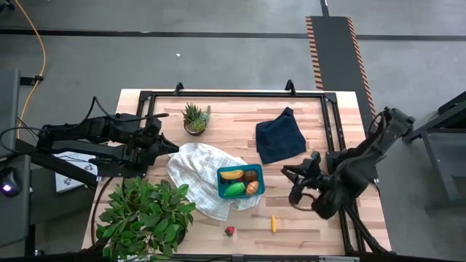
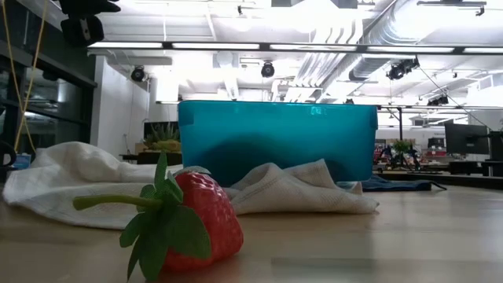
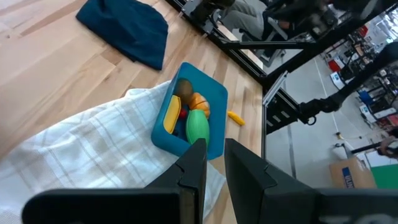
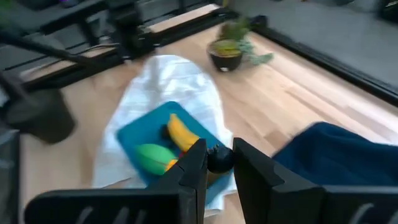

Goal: Pick and placing Produce into tupperware
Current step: Put the blueberry into the blue bin

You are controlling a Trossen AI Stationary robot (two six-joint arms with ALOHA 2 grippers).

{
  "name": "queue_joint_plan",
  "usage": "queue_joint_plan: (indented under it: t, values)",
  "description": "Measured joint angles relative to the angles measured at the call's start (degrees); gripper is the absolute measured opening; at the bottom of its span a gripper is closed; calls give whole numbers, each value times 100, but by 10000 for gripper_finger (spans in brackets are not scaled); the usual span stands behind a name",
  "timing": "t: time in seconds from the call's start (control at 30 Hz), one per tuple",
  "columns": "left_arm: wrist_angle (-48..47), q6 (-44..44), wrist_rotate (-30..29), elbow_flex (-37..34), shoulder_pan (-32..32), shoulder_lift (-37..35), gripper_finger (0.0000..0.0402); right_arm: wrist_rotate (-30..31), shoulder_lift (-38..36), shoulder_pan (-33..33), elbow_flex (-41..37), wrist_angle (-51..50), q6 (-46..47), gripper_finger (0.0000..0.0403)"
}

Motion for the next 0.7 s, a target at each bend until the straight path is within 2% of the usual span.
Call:
queue_joint_plan:
  t: [0.23, 0.37, 0.5, 0.7]
  values:
    - [-1, 0, 0, 0, -1, 2, 46, -1072, -201, -643, 729, 237, -1290, 55]
    - [-3, 0, 0, 0, 0, 2, 46, -2372, -134, -1250, 1097, 367, -1928, 55]
    - [-7, 4, 0, 0, 0, 2, 46, -3450, -66, -1856, 1420, 355, -2237, 55]
    - [-9, 9, -74, 0, -1, 2, 46, -4622, 184, -2650, 1764, 363, -2283, 55]
